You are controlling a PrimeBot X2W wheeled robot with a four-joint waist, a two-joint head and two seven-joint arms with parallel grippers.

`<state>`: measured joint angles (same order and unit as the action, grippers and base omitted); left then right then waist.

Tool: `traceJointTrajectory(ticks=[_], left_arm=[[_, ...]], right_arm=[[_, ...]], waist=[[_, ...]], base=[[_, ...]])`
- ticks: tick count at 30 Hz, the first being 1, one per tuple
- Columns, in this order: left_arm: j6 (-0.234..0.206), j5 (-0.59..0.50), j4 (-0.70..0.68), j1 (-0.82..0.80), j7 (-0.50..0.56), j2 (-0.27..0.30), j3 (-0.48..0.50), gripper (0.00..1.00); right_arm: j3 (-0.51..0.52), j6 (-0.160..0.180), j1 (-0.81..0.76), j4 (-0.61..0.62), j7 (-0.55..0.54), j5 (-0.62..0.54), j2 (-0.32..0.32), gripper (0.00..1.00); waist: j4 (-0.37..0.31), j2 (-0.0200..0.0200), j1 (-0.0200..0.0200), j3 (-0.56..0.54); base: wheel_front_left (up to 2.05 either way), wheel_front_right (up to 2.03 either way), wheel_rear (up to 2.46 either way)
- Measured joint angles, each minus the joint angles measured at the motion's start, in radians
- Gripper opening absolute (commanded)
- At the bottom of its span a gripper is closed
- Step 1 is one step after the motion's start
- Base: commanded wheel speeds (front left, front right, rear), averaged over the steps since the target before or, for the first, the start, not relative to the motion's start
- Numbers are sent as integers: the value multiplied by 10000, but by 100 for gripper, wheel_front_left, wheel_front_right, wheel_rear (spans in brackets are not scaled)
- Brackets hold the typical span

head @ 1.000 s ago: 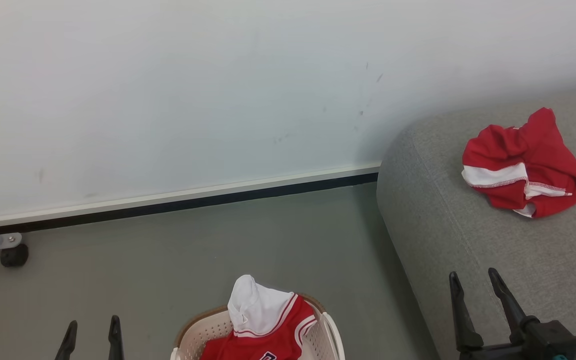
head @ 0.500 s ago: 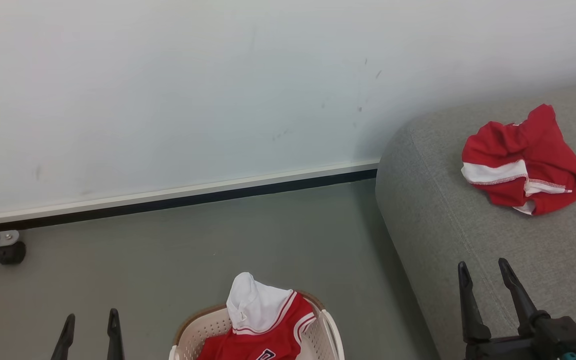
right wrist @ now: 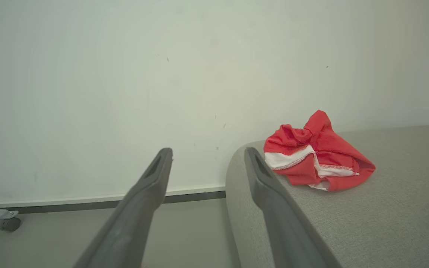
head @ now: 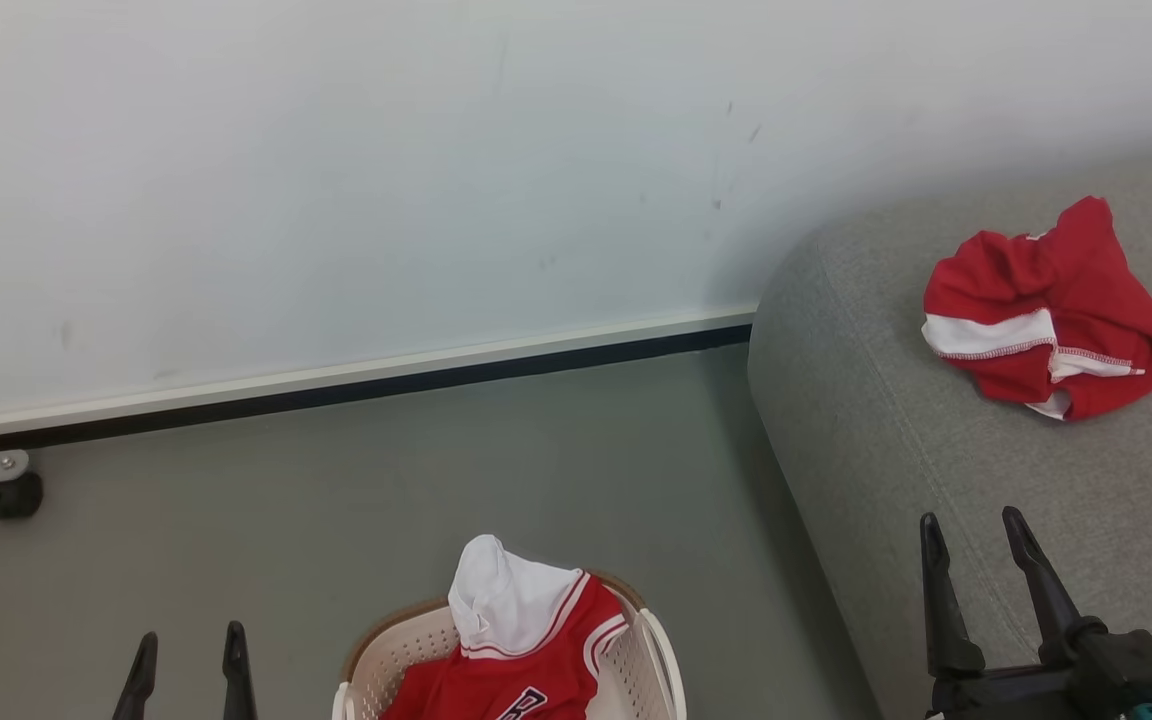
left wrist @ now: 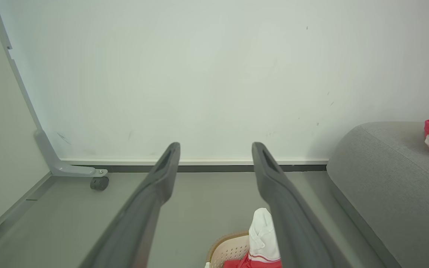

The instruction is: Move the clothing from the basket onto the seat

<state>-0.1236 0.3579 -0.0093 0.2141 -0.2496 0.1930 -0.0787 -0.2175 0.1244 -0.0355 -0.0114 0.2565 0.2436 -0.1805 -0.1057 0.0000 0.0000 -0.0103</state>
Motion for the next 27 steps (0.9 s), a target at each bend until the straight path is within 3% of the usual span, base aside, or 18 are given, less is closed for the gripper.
traceJointTrajectory(ticks=[11, 27], left_arm=[[107, -167, 25, -755, 15, 4, -493, 100], [978, -811, 1787, -3350, 941, -132, -2036, 100]], right_arm=[[313, 0, 171, 476, 0, -67, 0, 100], [690, 0, 1898, 993, 2, -84, 63, 100]], waist=[[-122, 0, 0, 831], [-479, 3, 2, 2838]], base=[[0, 0, 0], [0, 0, 0]])
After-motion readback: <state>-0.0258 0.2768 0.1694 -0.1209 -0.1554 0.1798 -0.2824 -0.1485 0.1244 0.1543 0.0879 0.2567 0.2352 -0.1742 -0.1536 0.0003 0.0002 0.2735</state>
